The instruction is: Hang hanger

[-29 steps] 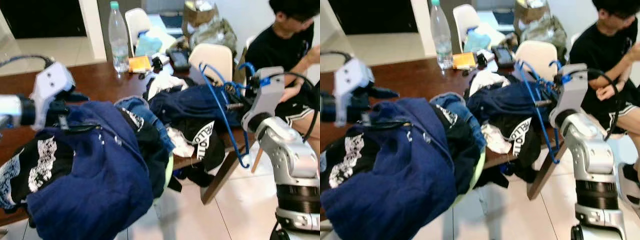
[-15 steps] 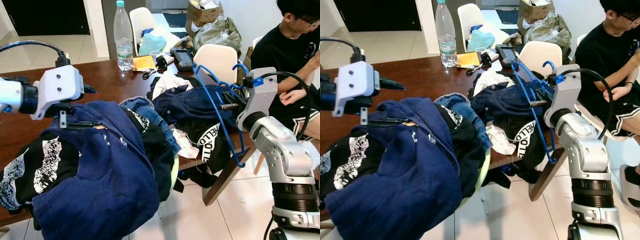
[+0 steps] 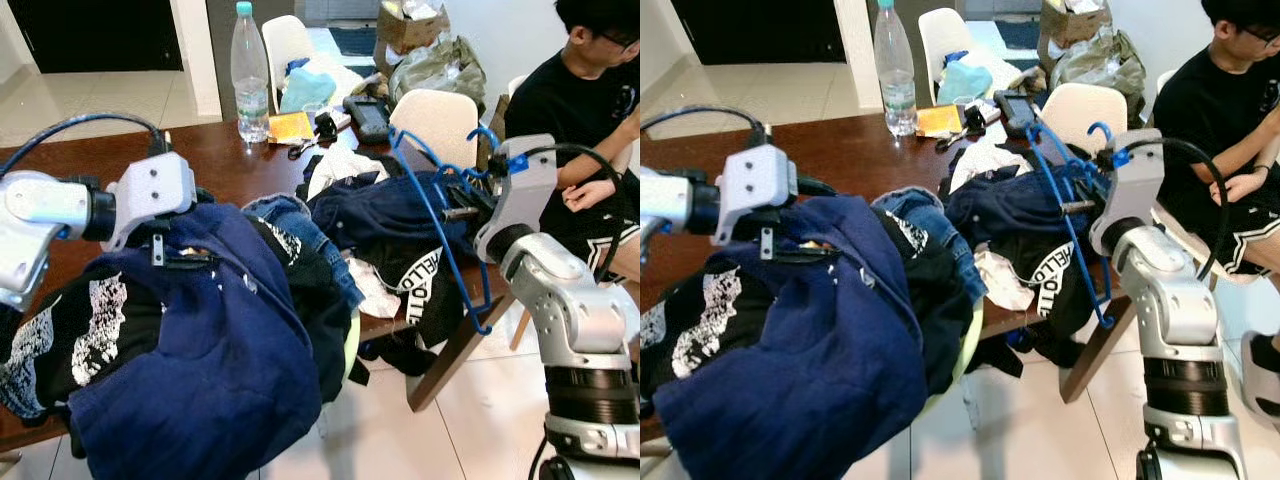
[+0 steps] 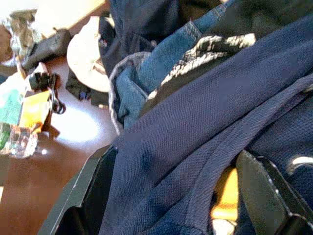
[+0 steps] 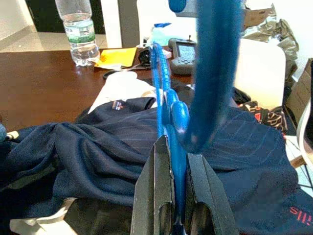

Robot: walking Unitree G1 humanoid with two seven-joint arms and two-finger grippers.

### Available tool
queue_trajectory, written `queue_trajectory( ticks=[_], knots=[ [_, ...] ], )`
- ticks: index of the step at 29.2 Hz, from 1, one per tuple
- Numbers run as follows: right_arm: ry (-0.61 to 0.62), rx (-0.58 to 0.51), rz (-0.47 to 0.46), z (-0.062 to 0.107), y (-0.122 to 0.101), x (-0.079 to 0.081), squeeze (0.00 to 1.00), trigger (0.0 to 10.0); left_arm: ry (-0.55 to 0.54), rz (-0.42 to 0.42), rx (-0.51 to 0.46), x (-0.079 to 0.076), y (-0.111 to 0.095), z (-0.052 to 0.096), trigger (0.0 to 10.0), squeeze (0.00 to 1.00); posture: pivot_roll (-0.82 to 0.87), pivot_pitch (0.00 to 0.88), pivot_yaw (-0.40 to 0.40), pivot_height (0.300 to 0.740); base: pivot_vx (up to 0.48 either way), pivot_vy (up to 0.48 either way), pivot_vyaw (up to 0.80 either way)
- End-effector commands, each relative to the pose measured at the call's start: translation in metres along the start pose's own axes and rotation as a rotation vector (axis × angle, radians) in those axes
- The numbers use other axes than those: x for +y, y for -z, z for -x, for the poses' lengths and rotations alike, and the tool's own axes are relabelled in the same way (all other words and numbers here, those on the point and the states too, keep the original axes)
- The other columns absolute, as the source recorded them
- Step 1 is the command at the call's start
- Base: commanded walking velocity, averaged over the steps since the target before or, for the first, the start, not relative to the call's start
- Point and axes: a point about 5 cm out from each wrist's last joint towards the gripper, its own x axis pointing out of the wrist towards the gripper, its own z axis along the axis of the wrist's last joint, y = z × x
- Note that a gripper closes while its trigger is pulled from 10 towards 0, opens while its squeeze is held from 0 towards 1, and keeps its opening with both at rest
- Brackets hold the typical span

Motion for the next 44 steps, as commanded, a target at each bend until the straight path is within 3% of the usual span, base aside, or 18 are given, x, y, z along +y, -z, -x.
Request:
queue_trajectory(
  ticks=[1,2,4,5,8,14,15,21,25,27,29,30,33,38,40,41,43,44],
  knots=[
    [0.020,0.002,0.004,0.003,0.001,-0.004,0.00,10.0,0.007,0.003,0.009,-0.003,0.004,-0.006,9.5,0.00,0.04,0.112,-0.007,0.740,0.000,0.000,0.00],
    [0.022,0.003,0.004,0.004,0.001,-0.005,0.00,10.0,0.007,0.010,0.016,-0.005,0.007,-0.009,2.5,0.00,0.04,0.116,-0.007,0.740,0.000,0.000,0.00],
    [0.022,0.003,0.004,0.004,0.001,-0.005,0.00,10.0,0.007,0.010,0.016,-0.005,0.007,-0.009,2.5,0.00,0.04,0.116,-0.007,0.740,0.000,0.000,0.00],
    [0.024,0.004,0.004,0.004,0.001,-0.005,0.00,10.0,0.011,0.023,0.019,-0.008,0.011,-0.011,0.0,0.00,0.04,0.117,-0.008,0.740,0.000,0.000,0.00],
    [0.026,0.006,0.005,0.005,0.001,-0.006,0.00,10.0,0.023,0.031,0.037,-0.013,0.018,-0.012,0.0,0.00,0.04,0.119,-0.007,0.740,0.000,0.000,0.00],
    [0.027,0.007,0.003,0.005,0.002,-0.005,0.00,10.0,-0.001,0.022,0.025,-0.009,0.016,-0.012,0.0,0.00,0.04,0.120,-0.006,0.740,0.000,0.000,0.00],
    [0.027,0.008,0.001,0.005,0.003,-0.005,0.00,10.0,-0.052,0.006,-0.004,0.000,0.009,-0.009,0.0,0.00,0.04,0.122,-0.005,0.740,0.000,0.000,0.00],
    [0.027,0.008,-0.001,0.005,0.003,-0.004,0.00,10.0,-0.139,-0.017,-0.056,0.016,-0.001,-0.006,0.0,0.00,0.05,0.122,-0.004,0.740,0.000,0.000,0.00],
    [0.028,0.007,-0.005,0.004,0.004,-0.003,0.00,10.0,-0.302,-0.030,-0.183,0.041,-0.024,0.004,0.0,0.00,0.06,0.120,-0.002,0.740,0.000,0.000,0.00],
    [0.028,0.007,-0.005,0.004,0.004,-0.003,0.00,10.0,-0.302,-0.030,-0.183,0.041,-0.024,0.004,0.0,0.00,0.06,0.120,-0.002,0.740,0.000,0.000,0.00],
    [0.029,0.004,-0.010,0.003,0.004,-0.002,0.00,10.0,-0.401,-0.019,-0.339,0.060,-0.052,0.015,0.0,0.00,0.06,0.117,0.001,0.740,0.000,0.000,0.00],
    [0.029,0.004,-0.010,0.003,0.004,-0.002,0.00,10.0,-0.401,-0.019,-0.339,0.060,-0.052,0.015,0.0,0.00,0.06,0.117,0.001,0.740,0.000,0.000,0.00],
    [0.041,-0.010,-0.021,0.002,0.003,-0.003,0.00,10.0,-0.434,0.020,-0.560,0.075,-0.090,0.028,0.0,0.00,0.06,0.112,0.004,0.740,0.000,0.000,0.00],
    [0.054,-0.036,-0.038,0.001,0.000,-0.004,0.00,10.0,-0.393,0.050,-0.678,0.076,-0.108,0.032,0.0,0.00,0.07,0.109,0.008,0.740,0.000,0.000,0.00],
    [0.060,-0.055,-0.048,0.001,-0.002,-0.004,0.00,10.0,-0.386,0.058,-0.700,0.076,-0.111,0.032,0.4,0.00,0.07,0.106,0.011,0.740,0.000,0.000,0.00],
    [0.067,-0.076,-0.058,0.001,-0.005,-0.005,0.00,10.0,-0.380,0.067,-0.718,0.077,-0.114,0.033,1.4,0.00,0.07,0.103,0.013,0.740,0.000,0.000,0.00],
    [0.067,-0.076,-0.058,0.001,-0.005,-0.005,0.00,10.0,-0.380,0.067,-0.718,0.077,-0.114,0.033,1.4,0.00,0.07,0.103,0.013,0.740,0.000,0.000,0.00],
    [0.074,-0.097,-0.070,0.001,-0.008,-0.006,0.00,10.0,-0.382,0.082,-0.740,0.079,-0.118,0.034,2.7,0.00,0.07,0.101,0.015,0.740,0.000,0.000,0.00]
  ],
)
